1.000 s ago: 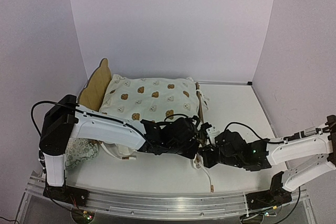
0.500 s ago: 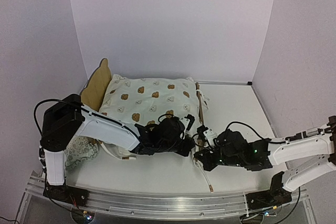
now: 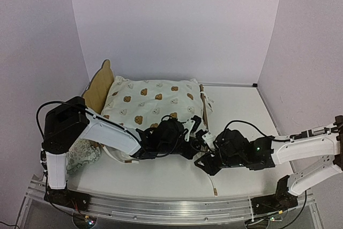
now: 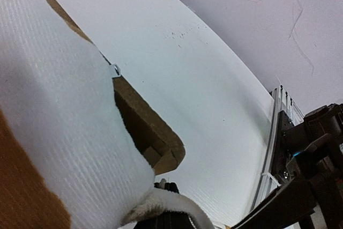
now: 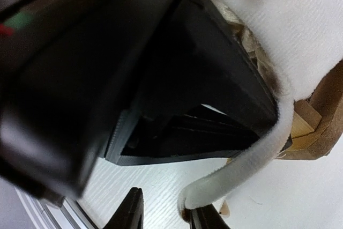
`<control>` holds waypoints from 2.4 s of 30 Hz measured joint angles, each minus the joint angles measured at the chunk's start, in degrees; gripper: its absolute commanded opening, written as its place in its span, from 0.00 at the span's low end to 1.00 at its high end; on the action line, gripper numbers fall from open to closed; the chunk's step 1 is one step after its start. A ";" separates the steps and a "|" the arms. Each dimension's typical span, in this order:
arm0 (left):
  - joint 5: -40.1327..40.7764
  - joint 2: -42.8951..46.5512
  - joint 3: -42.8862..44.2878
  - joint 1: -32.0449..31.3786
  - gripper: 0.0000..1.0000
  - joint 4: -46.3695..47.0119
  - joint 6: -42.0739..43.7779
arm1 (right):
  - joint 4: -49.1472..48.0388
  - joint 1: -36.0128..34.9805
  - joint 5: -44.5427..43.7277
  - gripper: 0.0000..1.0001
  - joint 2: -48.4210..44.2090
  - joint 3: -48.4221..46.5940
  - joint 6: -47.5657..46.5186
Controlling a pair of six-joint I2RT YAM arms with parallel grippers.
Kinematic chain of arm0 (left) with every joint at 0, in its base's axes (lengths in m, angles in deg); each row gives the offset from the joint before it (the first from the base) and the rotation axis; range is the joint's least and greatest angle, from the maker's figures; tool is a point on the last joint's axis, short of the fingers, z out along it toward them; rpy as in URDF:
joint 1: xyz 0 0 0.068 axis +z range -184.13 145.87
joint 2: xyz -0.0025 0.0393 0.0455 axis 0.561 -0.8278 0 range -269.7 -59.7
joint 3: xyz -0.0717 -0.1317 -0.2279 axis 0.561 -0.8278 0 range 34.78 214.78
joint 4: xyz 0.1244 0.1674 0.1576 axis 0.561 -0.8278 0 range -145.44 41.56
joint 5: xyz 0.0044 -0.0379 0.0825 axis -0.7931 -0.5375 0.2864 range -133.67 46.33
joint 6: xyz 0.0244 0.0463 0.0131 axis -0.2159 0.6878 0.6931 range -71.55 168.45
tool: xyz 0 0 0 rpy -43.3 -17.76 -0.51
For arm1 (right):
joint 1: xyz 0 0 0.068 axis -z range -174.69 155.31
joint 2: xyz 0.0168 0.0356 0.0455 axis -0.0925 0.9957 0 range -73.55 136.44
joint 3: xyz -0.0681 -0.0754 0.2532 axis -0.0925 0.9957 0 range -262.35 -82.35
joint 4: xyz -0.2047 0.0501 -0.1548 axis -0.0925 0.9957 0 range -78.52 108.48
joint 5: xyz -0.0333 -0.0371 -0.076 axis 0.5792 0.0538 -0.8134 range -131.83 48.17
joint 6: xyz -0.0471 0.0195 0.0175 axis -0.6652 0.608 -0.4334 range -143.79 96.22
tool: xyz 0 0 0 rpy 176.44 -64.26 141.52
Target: Set up the pet bed
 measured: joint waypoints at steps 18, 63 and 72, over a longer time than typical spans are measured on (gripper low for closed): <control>-3.11 -2.39 0.00 0.96 0.00 4.45 0.22 | 20.83 1.75 -9.52 0.43 -18.14 -3.45 -3.83; -5.86 -2.48 -0.16 1.28 0.00 5.17 0.02 | -10.19 8.72 -0.05 0.26 3.41 6.11 -1.16; -6.28 -2.46 -0.59 1.28 0.00 5.70 -0.13 | -12.70 8.72 -1.16 0.06 5.47 6.19 0.62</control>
